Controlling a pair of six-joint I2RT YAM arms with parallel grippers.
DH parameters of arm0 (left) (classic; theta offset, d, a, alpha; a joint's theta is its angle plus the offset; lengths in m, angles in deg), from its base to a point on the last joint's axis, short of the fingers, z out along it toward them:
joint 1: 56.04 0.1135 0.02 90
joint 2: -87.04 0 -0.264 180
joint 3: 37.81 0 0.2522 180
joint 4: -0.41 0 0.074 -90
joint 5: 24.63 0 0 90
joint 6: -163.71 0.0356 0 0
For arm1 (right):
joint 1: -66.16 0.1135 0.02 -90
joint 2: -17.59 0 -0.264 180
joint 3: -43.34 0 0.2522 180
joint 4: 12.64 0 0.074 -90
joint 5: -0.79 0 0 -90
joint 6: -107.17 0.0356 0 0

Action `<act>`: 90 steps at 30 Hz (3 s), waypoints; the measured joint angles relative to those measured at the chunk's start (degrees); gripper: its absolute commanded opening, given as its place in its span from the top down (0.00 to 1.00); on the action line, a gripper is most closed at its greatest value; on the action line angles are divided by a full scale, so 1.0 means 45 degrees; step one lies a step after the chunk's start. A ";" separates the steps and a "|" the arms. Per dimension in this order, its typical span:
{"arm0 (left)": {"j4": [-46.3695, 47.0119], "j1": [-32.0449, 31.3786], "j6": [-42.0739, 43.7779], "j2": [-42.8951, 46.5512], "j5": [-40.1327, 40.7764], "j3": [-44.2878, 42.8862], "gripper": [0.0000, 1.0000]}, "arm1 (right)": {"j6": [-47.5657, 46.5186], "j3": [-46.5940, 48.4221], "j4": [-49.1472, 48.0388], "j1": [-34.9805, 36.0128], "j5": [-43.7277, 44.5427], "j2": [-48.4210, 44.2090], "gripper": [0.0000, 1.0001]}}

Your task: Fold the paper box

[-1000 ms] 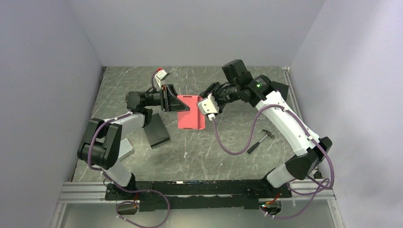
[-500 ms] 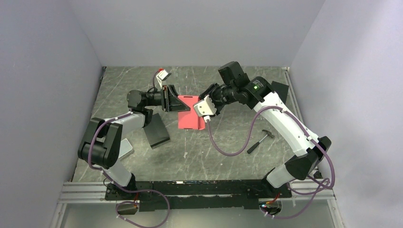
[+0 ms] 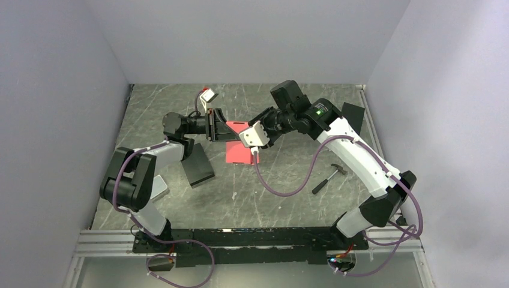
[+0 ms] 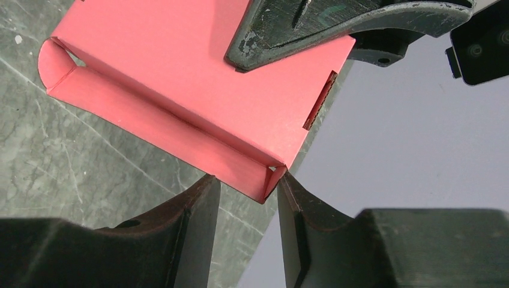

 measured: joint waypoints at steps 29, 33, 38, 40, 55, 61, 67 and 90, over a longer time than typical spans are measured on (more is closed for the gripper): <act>0.0175 -0.0238 -0.0714 -0.1127 -0.0097 -0.0291 1.00 | 0.0146 -0.0189 -0.0427 0.0651 0.1292 0.0253 0.46; 0.0359 -0.0238 -0.0962 -0.1161 -0.0126 -0.0291 1.00 | 0.0155 -0.0267 -0.0559 0.0665 0.1307 0.0257 0.39; 0.0743 -0.0209 -0.1302 -0.1409 -0.0257 -0.0291 1.00 | 0.0321 -0.0437 -0.0869 0.0690 0.1341 0.0257 0.31; 0.0860 -0.0194 -0.1384 -0.1438 -0.0296 -0.0291 1.00 | 0.0495 -0.0442 -0.0976 0.0685 0.1336 0.0257 0.29; 0.1093 -0.0136 -0.1384 -0.1161 -0.0121 -0.0291 1.00 | 0.1928 -0.0967 -0.1972 -0.0204 -0.0277 -0.0277 0.23; 0.1200 -0.0083 -0.1384 -0.1001 0.0034 -0.0291 1.00 | 0.2171 -0.1404 -0.2171 -0.0442 -0.0865 -0.0437 0.22; 0.1209 0.0078 -0.1379 -0.0869 0.0155 -0.0291 1.00 | 0.2501 -0.1496 -0.2234 -0.0855 -0.1302 -0.0491 0.20; 0.1239 0.0627 -0.1078 -0.0282 0.3133 0.0617 1.00 | 0.9058 -0.6329 -0.6135 -0.3434 -0.7713 -0.3279 0.30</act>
